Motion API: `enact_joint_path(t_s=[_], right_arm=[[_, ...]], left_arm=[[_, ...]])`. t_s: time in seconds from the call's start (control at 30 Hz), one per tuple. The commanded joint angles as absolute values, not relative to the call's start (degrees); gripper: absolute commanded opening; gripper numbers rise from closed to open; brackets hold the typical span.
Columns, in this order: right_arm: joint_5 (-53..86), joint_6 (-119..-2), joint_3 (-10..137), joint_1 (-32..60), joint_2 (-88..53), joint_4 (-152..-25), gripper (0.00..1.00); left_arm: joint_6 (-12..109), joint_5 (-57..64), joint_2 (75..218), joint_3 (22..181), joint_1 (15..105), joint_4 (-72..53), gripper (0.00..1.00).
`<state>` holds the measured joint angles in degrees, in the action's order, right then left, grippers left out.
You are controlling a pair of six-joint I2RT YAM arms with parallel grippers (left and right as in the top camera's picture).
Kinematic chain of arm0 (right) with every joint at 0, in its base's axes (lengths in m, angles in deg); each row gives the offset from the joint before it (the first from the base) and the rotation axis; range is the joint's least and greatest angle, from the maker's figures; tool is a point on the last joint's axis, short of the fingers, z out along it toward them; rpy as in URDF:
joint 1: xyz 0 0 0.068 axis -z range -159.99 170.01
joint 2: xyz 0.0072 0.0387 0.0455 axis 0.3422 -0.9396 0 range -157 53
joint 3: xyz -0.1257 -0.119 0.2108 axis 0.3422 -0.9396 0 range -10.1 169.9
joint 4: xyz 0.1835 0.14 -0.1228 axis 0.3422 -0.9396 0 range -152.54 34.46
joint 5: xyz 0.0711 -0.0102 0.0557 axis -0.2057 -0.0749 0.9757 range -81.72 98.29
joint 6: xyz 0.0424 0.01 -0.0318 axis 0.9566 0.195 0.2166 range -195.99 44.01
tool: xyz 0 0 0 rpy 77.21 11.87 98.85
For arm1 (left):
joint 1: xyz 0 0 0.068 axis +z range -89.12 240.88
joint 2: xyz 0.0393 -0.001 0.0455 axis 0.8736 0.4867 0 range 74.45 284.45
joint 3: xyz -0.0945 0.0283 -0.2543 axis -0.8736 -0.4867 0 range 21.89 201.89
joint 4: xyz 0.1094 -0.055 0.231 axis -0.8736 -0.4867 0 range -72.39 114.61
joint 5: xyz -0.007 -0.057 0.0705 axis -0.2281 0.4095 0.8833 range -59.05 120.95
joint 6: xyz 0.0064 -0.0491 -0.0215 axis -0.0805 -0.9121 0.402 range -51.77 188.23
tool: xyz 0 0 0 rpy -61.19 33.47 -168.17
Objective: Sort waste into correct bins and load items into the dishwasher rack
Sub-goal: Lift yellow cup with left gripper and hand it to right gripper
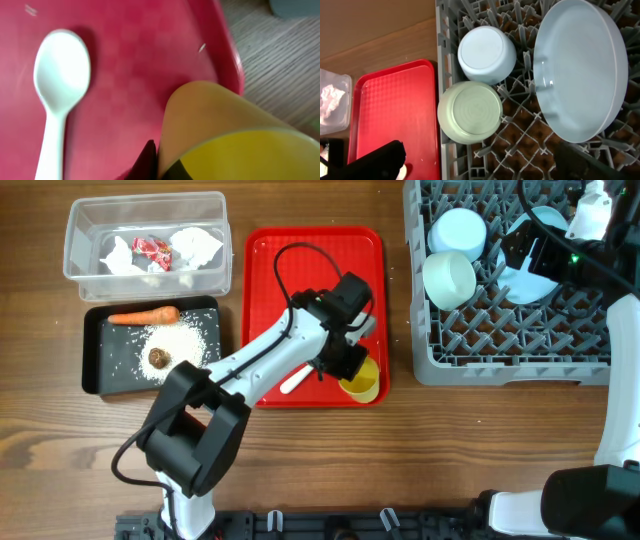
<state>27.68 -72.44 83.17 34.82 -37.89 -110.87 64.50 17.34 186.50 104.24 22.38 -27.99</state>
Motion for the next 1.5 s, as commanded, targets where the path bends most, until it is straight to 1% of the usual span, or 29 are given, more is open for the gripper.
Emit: enact_joint_path(t_s=[0.0,0.1,0.13,0.2,0.27,0.37,0.47,0.53,0.67,0.77,0.8,0.97,1.0,1.07,1.13,1.37,1.47], right_arm=[[28.16,-73.01,83.19,34.86,-37.65,-111.33,0.98],[34.72,-73.31,83.19,34.86,-37.65,-111.53,0.96],[39.55,-74.84,83.19,34.86,-37.65,-111.49,0.96],[47.33,-76.52,83.19,34.86,-37.65,-111.11,0.96],[58.33,-79.32,83.19,34.86,-37.65,-109.69,0.96],[64.38,-79.39,83.19,34.86,-37.63,-106.87,0.96],[71.4,-79.45,83.19,34.86,-37.63,-105.06,0.96],[79.86,-80.85,83.19,34.14,-37.63,-104.16,0.96],[88.62,-85.4,83.19,29.18,-37.65,-103.97,0.96],[89.63,-86.49,83.19,22.95,-37.65,-102.06,0.95],[89.87,-86.49,83.19,19.76,-37.65,-100.23,0.93],[89.73,-86.34,83.19,11.23,-37.65,-91.22,0.78],[88.36,-85.66,83.19,9.7,-37.65,-88.91,0.77],[82.33,-81.29,83.19,8.28,-37.65,-86.48,0.76],[78.06,-79.89,83.19,8.17,-37.65,-86.2,0.76],[73.87,-80.52,83.19,8.28,-37.65,-84.65,0.78],[74.48,-80.48,83.19,8.28,-37.65,-82.98,0.81]], left_arm=[[63.93,7.63,180.12,109.35,28.74,-31.14,0.04],[63.28,-4.26,176.53,111.84,35.4,-29.83,0.04],[63.28,-11.23,175.29,111.91,38.73,-28.03,0.04],[63.26,-21.46,174.72,111.91,43.03,-24.84,0.04],[62.56,-32.04,174.74,111.91,47.27,-21.11,0.04],[60.09,-34.0,174.74,111.91,50.24,-19.07,0.04],[60.07,-38.07,174.74,111.91,50.72,-16.54,0.04],[57.44,-43.05,174.74,111.91,50.72,-10.51,0.04],[44.07,-43.23,174.74,111.91,50.72,5.23,0.04],[36.85,-43.44,174.74,111.91,50.72,14.04,0.04],[34.86,-43.42,174.74,111.91,50.72,16.2,0.04],[34.23,-44.38,174.74,111.91,50.62,16.71,0.04],[34.01,-45.13,174.74,111.91,50.62,16.73,0.04],[33.01,-46.26,174.74,111.91,50.62,16.73,0.04],[33.01,-48.1,174.74,111.91,50.62,16.82,0.04],[33.03,-55.25,174.74,111.91,50.62,18.0,0.04],[33.03,-57.17,174.74,111.91,50.62,18.0,0.04]])
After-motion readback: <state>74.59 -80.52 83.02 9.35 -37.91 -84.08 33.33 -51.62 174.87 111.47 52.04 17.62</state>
